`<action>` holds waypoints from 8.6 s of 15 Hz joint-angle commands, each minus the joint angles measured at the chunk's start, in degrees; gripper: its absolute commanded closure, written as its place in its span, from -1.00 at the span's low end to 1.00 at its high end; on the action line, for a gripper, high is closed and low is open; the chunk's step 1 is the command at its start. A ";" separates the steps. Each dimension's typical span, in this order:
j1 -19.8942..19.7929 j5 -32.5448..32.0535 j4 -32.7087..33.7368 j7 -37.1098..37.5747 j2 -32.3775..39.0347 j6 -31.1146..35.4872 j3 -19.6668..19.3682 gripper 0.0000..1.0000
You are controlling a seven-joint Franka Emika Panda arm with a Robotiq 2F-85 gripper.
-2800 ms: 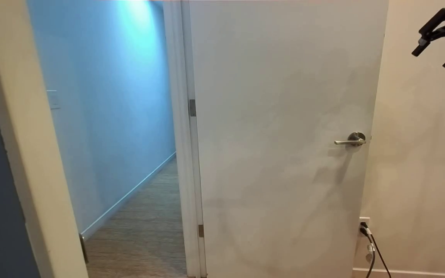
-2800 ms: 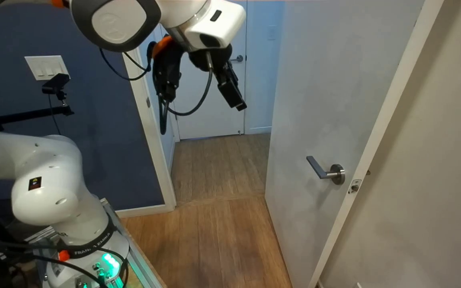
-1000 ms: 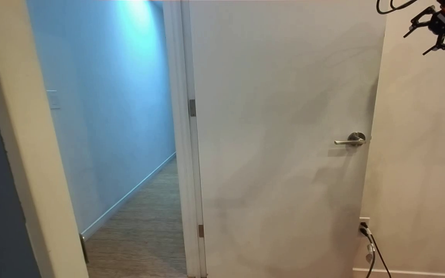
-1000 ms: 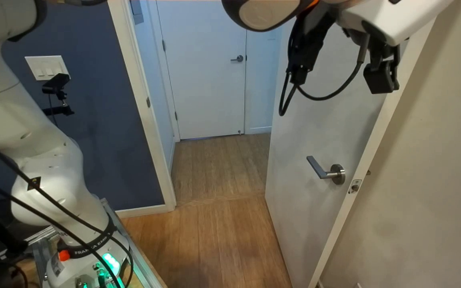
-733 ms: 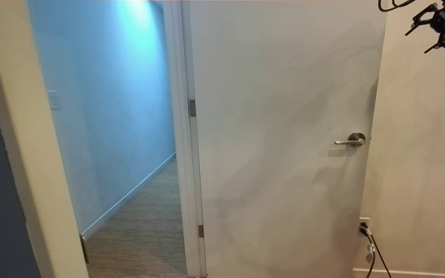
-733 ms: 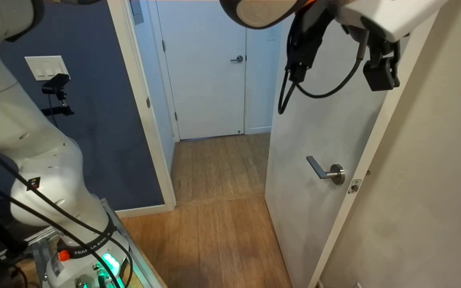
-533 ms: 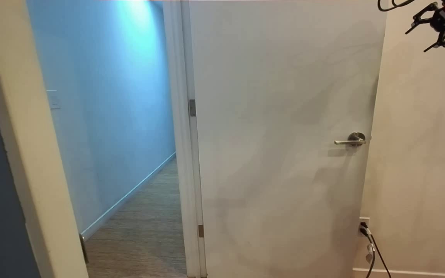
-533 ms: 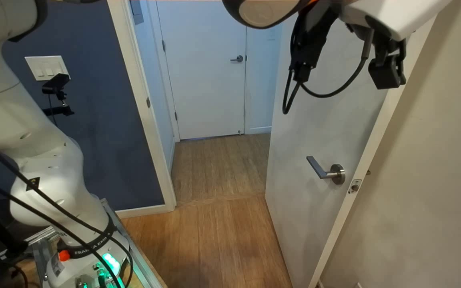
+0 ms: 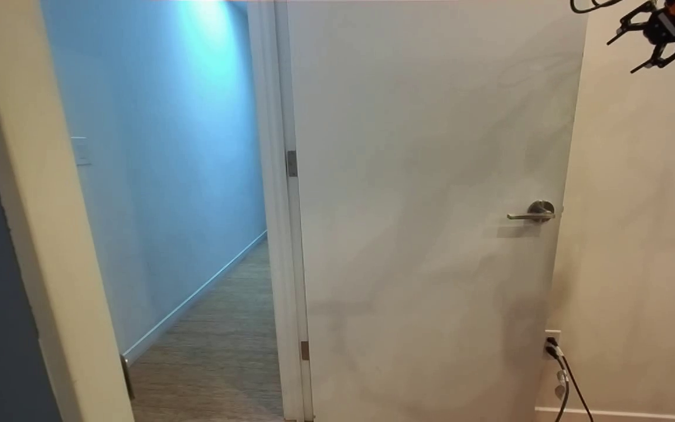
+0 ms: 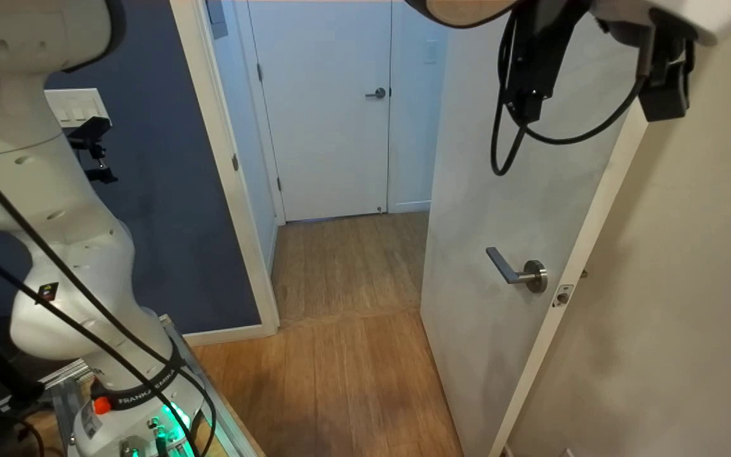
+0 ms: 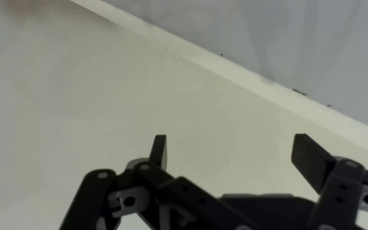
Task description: Close the door
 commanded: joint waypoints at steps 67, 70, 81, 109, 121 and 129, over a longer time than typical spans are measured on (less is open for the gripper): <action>-18.37 20.28 12.76 -6.78 8.53 -39.38 8.48 -1.00; -18.58 20.36 13.28 -6.74 9.20 -39.88 8.25 -1.00; -18.76 21.76 13.50 -6.75 9.75 -36.82 8.16 -1.00; -18.75 9.16 11.01 -10.07 8.16 -69.08 7.42 -1.00; -18.42 -12.12 7.80 -13.83 -1.13 -73.38 4.83 -1.00; -13.63 -22.35 -2.68 -24.76 -17.16 -67.61 6.27 -1.00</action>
